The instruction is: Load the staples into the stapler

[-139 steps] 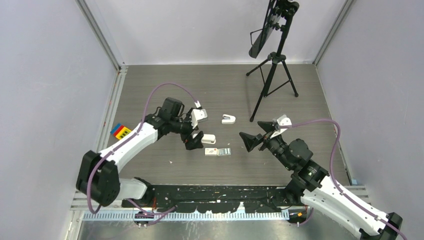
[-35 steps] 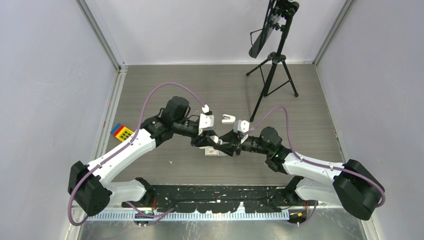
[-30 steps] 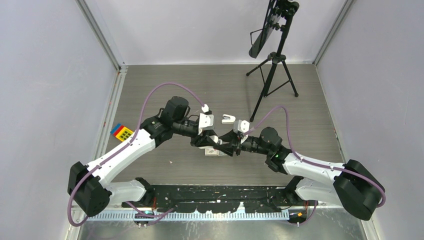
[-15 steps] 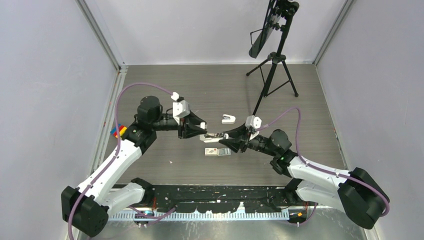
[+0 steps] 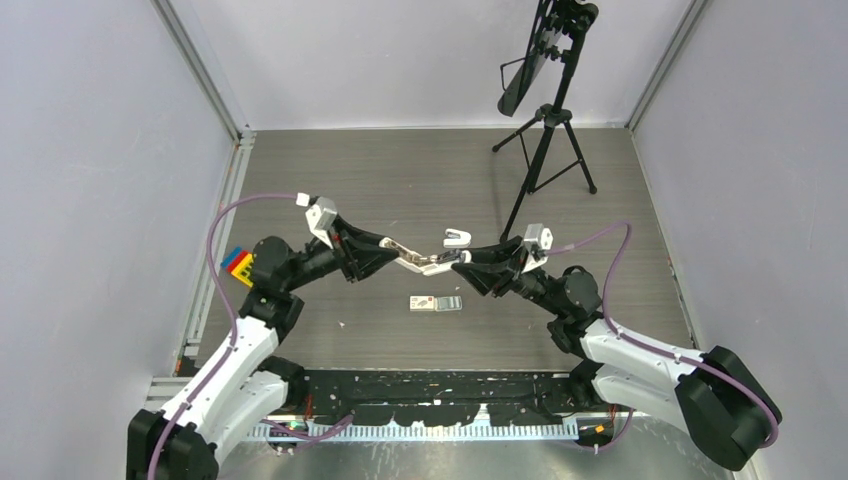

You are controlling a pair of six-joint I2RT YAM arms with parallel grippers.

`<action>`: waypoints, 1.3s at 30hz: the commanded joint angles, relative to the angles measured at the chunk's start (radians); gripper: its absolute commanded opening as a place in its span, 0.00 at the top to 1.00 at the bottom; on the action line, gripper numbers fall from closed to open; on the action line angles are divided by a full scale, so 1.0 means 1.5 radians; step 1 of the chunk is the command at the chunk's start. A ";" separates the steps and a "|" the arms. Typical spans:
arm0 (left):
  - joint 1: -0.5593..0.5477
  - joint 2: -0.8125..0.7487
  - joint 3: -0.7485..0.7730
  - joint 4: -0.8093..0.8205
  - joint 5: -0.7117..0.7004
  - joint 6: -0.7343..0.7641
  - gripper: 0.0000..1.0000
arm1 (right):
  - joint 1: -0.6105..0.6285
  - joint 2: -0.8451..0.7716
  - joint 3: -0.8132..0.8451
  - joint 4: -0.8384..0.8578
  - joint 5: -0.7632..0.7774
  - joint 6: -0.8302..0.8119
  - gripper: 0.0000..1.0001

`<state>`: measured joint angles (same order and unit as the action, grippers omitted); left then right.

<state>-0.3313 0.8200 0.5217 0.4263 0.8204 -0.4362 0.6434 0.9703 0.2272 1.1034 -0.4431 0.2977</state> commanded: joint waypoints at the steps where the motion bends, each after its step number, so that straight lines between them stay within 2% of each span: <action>1: 0.018 -0.046 -0.065 0.148 -0.201 -0.171 1.00 | -0.020 -0.025 -0.008 0.142 0.096 0.041 1.00; 2: 0.017 -0.057 -0.078 0.151 -0.218 -0.197 0.94 | -0.020 -0.027 -0.009 0.143 0.100 0.044 1.00; 3: 0.017 -0.069 -0.087 0.146 -0.229 -0.211 1.00 | -0.020 -0.027 -0.010 0.145 0.102 0.045 1.00; 10: 0.017 -0.159 -0.125 0.068 -0.318 -0.252 1.00 | -0.021 -0.004 -0.005 0.147 0.072 0.056 1.00; 13: 0.017 -0.171 -0.101 0.011 -0.314 -0.195 1.00 | -0.021 0.024 0.017 0.131 0.015 0.066 1.00; 17: 0.017 -0.144 -0.024 -0.100 -0.279 -0.066 1.00 | -0.021 0.048 0.049 0.082 -0.017 0.087 0.99; 22: 0.017 -0.087 0.092 -0.291 -0.222 0.154 1.00 | -0.021 0.012 0.096 -0.082 -0.044 0.046 0.77; 26: 0.015 -0.033 0.165 -0.405 -0.131 0.309 1.00 | -0.021 -0.021 0.172 -0.318 -0.105 -0.082 0.58; 28: 0.006 -0.005 0.193 -0.461 -0.093 0.370 1.00 | -0.021 -0.022 0.218 -0.406 -0.134 -0.133 0.51; 32: -0.035 0.044 0.249 -0.553 -0.089 0.483 1.00 | -0.020 0.015 0.299 -0.502 -0.192 -0.173 0.35; 36: -0.084 0.100 0.303 -0.615 -0.113 0.561 1.00 | -0.018 0.075 0.367 -0.553 -0.242 -0.195 0.31; 39: -0.111 0.127 0.323 -0.628 -0.127 0.584 1.00 | -0.009 0.114 0.403 -0.574 -0.254 -0.214 0.30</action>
<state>-0.4564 0.9859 0.9279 -0.4519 0.6289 0.3031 0.6144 1.0763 0.7448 0.3538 -0.7429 0.0521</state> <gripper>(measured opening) 0.355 0.695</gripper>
